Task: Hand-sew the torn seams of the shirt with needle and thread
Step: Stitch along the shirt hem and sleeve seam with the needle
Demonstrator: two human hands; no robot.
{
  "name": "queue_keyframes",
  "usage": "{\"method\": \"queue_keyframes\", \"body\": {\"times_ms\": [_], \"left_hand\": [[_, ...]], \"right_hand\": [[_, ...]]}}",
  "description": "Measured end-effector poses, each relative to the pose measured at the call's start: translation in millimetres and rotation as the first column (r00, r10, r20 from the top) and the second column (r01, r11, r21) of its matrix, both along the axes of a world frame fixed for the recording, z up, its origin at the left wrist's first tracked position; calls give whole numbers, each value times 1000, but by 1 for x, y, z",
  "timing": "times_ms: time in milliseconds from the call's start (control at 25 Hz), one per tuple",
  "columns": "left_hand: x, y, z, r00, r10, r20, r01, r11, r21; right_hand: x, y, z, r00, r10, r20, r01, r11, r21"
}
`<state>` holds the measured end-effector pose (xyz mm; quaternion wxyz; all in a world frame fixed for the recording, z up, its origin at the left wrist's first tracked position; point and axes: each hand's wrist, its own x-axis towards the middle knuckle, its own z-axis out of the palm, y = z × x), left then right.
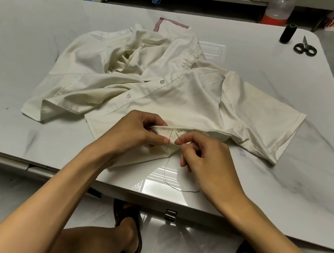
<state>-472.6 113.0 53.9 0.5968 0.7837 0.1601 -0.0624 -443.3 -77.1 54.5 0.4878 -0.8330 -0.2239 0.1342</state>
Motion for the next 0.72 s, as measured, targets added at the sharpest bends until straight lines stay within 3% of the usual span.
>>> {"method": "queue_keyframes", "body": {"times_ms": [720], "left_hand": [[-4,2,8,1000,5,14,-4,999,-53]], "right_hand": [[-1,9,2,998,12,58,-10,999,-46]]}}
